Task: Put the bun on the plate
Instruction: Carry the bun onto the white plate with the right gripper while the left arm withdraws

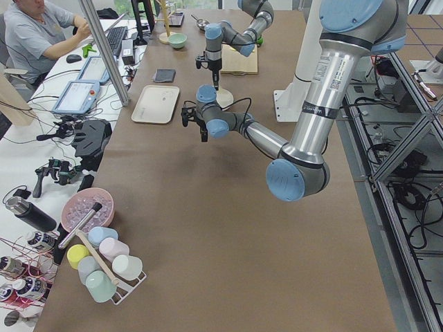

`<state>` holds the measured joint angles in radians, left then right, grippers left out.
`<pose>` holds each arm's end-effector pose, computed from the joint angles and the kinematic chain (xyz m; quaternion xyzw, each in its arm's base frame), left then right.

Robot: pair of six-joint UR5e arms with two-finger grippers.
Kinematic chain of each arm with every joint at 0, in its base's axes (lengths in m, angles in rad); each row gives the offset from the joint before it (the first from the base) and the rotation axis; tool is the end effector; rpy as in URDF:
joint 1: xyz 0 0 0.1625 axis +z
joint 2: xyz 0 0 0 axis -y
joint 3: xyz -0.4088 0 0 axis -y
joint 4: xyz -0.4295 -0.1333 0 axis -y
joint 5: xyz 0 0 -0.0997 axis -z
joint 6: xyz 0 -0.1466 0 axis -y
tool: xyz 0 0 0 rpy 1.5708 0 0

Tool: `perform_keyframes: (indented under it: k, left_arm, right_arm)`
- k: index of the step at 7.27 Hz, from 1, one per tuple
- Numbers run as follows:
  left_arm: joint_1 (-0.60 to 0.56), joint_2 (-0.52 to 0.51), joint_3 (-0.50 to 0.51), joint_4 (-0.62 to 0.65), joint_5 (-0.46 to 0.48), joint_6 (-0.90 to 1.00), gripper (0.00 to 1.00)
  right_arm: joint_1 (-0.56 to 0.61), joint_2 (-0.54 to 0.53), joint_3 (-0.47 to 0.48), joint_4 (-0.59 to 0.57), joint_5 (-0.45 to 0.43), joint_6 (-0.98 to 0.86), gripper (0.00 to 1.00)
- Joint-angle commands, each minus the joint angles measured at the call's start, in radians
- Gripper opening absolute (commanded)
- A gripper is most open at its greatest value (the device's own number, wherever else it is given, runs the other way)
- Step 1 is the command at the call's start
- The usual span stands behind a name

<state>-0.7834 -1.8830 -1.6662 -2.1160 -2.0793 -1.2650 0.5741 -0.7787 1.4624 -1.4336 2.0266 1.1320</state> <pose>0.4395 -0.5252 0.3742 0.0388 0.4954 -0.0914 0.8630 -0.6245 -0.4858 0.1951 0.0074 -0.4404 -0.0296 0.8973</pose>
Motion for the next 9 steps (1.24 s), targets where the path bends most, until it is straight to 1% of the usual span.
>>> perform_keyframes:
  k: [1, 2, 4, 5, 7, 8, 9]
  left_arm:
    - [-0.005, 0.005, -0.007, -0.005, -0.007, 0.007, 0.97]
    - [-0.004, 0.001, -0.004, -0.005, -0.007, 0.007, 0.97]
    - [-0.004, -0.004, 0.002, -0.004, -0.007, 0.009, 0.97]
    - [-0.004, -0.005, 0.002, -0.004, -0.007, 0.007, 0.97]
    - [-0.004, -0.005, 0.002, -0.004, -0.005, 0.007, 0.97]
    - [-0.004, -0.007, 0.002, -0.004, -0.007, 0.007, 0.97]
    - [-0.013, -0.01, -0.003, 0.01, -0.013, 0.009, 0.97]
  right_arm:
    - [-0.029, 0.006, -0.059, 0.058, -0.016, 0.035, 0.43]
    - [-0.045, 0.006, -0.059, 0.058, -0.054, 0.061, 0.54]
    - [-0.051, -0.001, -0.054, 0.058, -0.06, 0.061, 0.96]
    - [-0.049, -0.002, -0.054, 0.058, -0.062, 0.063, 0.99]
    - [-0.046, -0.001, -0.05, 0.058, -0.062, 0.064, 0.99]
    - [-0.036, -0.001, -0.033, 0.056, -0.057, 0.066, 0.99]
    - [-0.004, -0.023, 0.025, 0.042, -0.042, 0.065, 0.99]
